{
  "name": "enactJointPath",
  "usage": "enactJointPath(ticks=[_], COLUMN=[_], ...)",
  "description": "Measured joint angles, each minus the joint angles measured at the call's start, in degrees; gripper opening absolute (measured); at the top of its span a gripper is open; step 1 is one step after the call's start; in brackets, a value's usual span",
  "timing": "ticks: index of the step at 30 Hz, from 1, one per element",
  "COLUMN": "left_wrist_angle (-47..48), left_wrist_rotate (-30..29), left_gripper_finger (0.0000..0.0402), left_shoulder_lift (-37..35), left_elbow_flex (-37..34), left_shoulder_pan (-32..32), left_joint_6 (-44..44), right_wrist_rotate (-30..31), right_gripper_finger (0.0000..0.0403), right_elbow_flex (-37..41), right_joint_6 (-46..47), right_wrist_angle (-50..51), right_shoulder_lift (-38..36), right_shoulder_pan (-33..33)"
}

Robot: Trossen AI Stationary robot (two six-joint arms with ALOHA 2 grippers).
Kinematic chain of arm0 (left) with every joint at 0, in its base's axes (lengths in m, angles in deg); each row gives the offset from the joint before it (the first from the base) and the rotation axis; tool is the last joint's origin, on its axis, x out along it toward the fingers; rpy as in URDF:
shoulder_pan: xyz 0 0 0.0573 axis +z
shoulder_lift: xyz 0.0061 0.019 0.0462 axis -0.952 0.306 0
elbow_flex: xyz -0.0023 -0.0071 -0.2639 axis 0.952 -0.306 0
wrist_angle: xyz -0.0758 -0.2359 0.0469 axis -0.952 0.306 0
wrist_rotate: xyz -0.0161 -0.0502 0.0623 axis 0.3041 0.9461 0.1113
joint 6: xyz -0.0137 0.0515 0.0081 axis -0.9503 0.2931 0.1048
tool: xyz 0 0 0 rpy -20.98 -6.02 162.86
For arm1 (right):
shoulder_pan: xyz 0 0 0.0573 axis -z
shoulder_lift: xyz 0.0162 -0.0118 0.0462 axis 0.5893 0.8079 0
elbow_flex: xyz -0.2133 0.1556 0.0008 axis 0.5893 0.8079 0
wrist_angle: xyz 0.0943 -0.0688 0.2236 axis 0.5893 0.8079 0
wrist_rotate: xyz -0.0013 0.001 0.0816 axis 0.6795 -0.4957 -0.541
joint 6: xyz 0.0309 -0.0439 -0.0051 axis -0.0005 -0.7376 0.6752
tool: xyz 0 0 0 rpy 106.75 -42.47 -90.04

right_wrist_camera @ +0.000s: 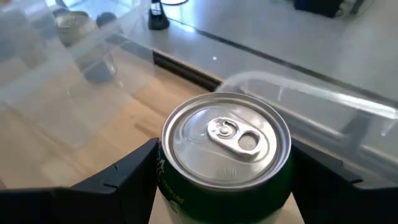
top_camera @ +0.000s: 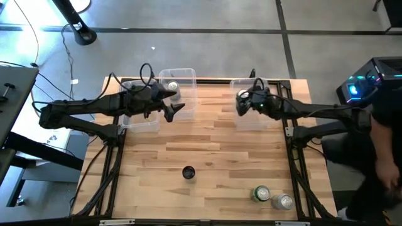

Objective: Sort soda cans
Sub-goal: Put the left green soda can into the right transparent bin

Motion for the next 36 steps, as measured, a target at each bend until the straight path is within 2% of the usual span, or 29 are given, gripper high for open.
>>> enactJointPath(ticks=[12, 15, 24, 31, 36], left_wrist_angle=[4.3, 4.9, 5.3, 5.3, 5.3], left_wrist_rotate=[-2.2, -2.7, -2.9, -2.9, -2.9], left_gripper_finger=[0.0362, 0.0362, 0.0362, 0.0362, 0.0362], left_shoulder_lift=[-3.9, -4.7, -5.6, -5.6, -5.6], left_elbow_flex=[0.0, 0.0, 0.0, 0.0, 0.0], left_shoulder_pan=[-0.2, -0.2, -0.2, -0.2, -0.2], left_joint_6=[0.1, 0.1, 0.0, 0.0, -0.5], right_wrist_rotate=[-1.8, -2.9, -4.2, -2.9, -3.1], right_gripper_finger=[0.028, 0.028, 0.028, 0.028, 0.028], right_elbow_flex=[-0.1, -2.4, -12.9, -13.6, -13.7], right_joint_6=[2.0, 2.0, -6.8, -6.3, -5.1], right_wrist_angle=[-24.7, -25.6, -25.1, -25.3, -28.1], right_shoulder_lift=[16.1, 20.4, 31.0, 35.7, 36.0], right_shoulder_pan=[0.0, 0.0, 0.3, 3.4, 4.7])
